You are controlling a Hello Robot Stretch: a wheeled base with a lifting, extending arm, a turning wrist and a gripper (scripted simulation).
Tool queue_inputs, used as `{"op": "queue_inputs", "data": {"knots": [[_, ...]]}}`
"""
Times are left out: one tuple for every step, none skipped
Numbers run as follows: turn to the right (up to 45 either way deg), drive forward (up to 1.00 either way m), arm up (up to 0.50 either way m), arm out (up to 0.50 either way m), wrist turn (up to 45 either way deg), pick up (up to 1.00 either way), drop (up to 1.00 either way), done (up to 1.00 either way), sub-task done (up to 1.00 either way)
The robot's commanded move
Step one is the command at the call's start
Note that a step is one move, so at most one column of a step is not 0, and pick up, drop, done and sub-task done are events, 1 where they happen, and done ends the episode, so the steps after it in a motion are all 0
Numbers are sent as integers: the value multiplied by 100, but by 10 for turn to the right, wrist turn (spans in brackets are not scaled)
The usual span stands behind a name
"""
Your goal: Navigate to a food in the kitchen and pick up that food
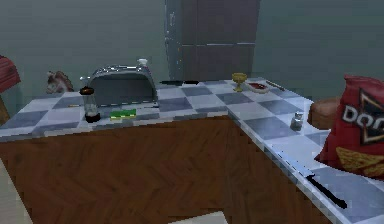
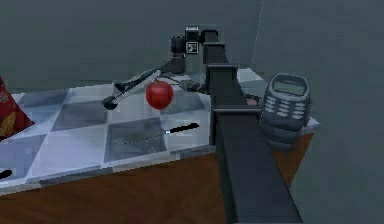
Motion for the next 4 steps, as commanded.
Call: {"op": "queue_inputs", "data": {"knots": [[0, 0, 0, 0, 450, 0, 0, 0, 0], [0, 0, 0, 0, 120, 0, 0, 0, 0], [0, 0, -10, 0, 0, 0, 0, 0, 0], [0, 0, 0, 0, 0, 100, 0, 0, 0]]}}
